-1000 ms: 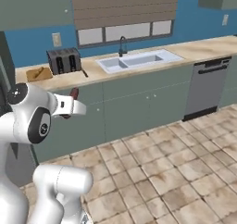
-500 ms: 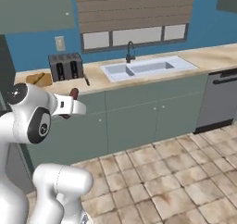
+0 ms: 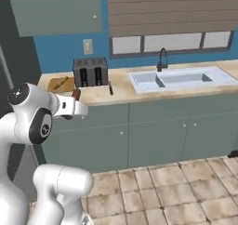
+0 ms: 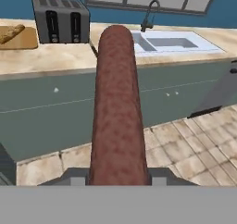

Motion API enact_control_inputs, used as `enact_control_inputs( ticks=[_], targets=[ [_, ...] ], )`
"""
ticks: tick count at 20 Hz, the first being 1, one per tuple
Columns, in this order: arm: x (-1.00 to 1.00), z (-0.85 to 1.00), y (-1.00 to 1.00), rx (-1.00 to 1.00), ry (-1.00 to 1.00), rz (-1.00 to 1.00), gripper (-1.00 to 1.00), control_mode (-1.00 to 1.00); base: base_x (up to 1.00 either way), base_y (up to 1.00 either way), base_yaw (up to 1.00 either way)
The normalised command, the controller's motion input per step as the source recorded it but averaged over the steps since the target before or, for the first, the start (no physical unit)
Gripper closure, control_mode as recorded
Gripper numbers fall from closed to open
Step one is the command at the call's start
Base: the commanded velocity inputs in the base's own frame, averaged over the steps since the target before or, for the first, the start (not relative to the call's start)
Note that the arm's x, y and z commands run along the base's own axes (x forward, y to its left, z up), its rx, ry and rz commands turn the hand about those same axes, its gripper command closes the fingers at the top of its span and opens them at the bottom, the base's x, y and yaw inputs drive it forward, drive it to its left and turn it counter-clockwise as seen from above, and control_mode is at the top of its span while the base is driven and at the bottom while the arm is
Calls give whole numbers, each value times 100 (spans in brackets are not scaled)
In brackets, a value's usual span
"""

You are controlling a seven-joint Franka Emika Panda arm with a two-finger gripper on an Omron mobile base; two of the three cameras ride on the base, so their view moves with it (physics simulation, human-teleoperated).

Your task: Retrieve the sausage and cheese from the fridge and place them on the cutting board on the counter.

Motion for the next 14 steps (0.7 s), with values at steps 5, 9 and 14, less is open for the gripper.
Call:
enact_control_inputs(
  ticks=[5,9,14],
  targets=[
    [0,0,0,0,0,0,100,100,41,0,59],
    [0,0,0,0,0,0,100,100,59,0,42],
    [0,0,0,0,0,0,100,100,77,-7,9]
  ],
)
